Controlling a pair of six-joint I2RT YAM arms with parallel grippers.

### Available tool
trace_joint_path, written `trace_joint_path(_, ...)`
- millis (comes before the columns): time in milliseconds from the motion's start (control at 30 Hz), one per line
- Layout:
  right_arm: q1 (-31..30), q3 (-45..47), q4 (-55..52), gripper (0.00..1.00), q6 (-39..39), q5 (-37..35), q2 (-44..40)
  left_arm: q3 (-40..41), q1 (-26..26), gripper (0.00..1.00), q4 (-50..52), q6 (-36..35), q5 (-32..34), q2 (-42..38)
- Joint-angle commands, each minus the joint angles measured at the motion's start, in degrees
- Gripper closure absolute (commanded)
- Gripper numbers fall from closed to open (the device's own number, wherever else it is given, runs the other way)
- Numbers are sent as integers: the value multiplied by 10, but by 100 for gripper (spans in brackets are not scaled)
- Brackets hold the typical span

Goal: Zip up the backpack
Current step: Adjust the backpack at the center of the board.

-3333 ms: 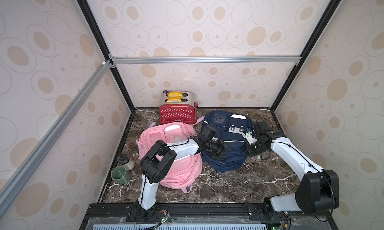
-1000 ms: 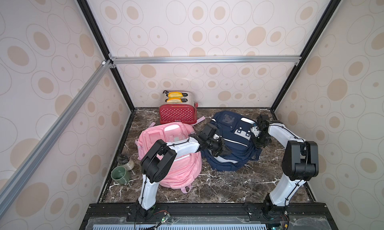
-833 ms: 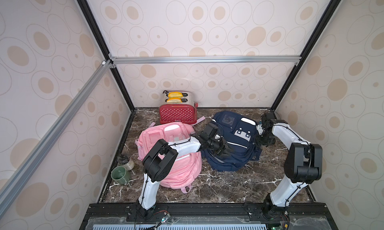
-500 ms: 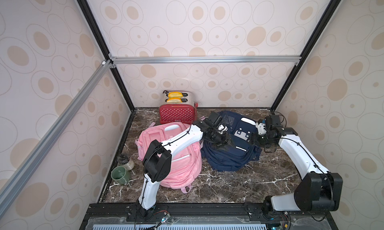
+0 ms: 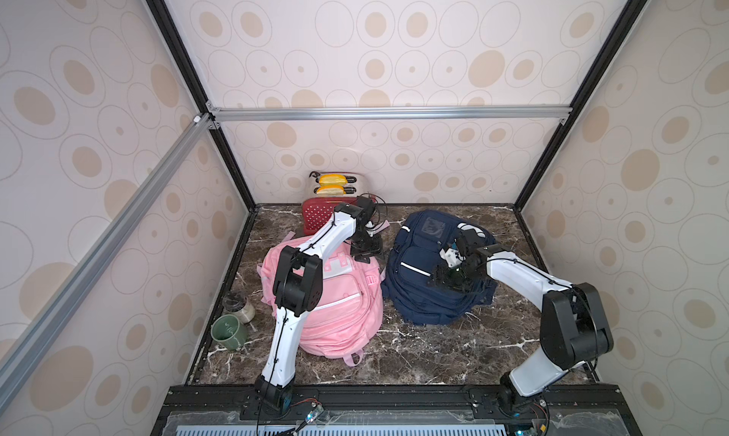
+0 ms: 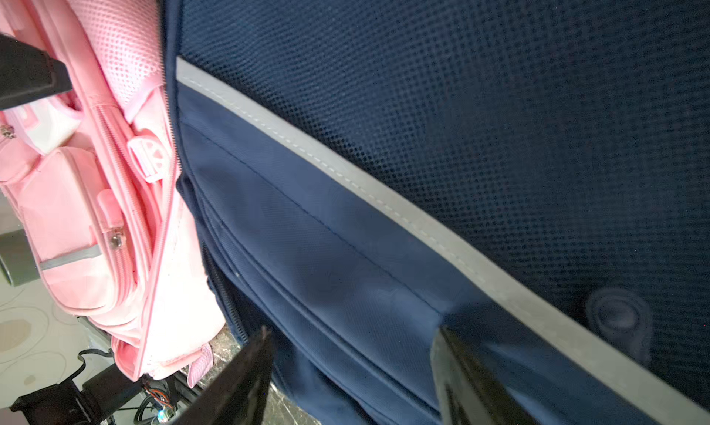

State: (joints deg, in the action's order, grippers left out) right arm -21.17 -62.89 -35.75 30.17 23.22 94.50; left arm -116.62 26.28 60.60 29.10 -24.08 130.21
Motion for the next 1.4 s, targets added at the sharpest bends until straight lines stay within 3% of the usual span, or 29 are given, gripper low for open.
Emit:
trace_joint_path(0, 1, 7, -6, 31, -16, -18, 28, -15, 18, 45, -3, -2, 11, -2)
trace_joint_path(267, 46, 53, -52, 34, -118, -79, 13, 6, 18, 45, -16, 1, 8, -19)
trace_joint_path(500, 113, 42, -125, 31, -225, -185, 4, -11, 18, 45, -13, -14, 5, -14)
trace_joint_path(867, 208, -20, -101, 31, -244, -284, 60, -68, 18, 45, -40, -1, -12, 22)
trace_joint_path(1033, 197, -37, -98, 34, -206, -208, 9, -102, 18, 45, -87, 21, -45, 55)
trace_joint_path(1200, 181, 6, -88, 34, -149, -99, -103, -110, 19, 45, -161, 51, -90, 85)
trace_joint_path(1367, 155, 65, -92, 34, -88, -22, -151, -152, 30, 45, -219, 91, -130, 137)
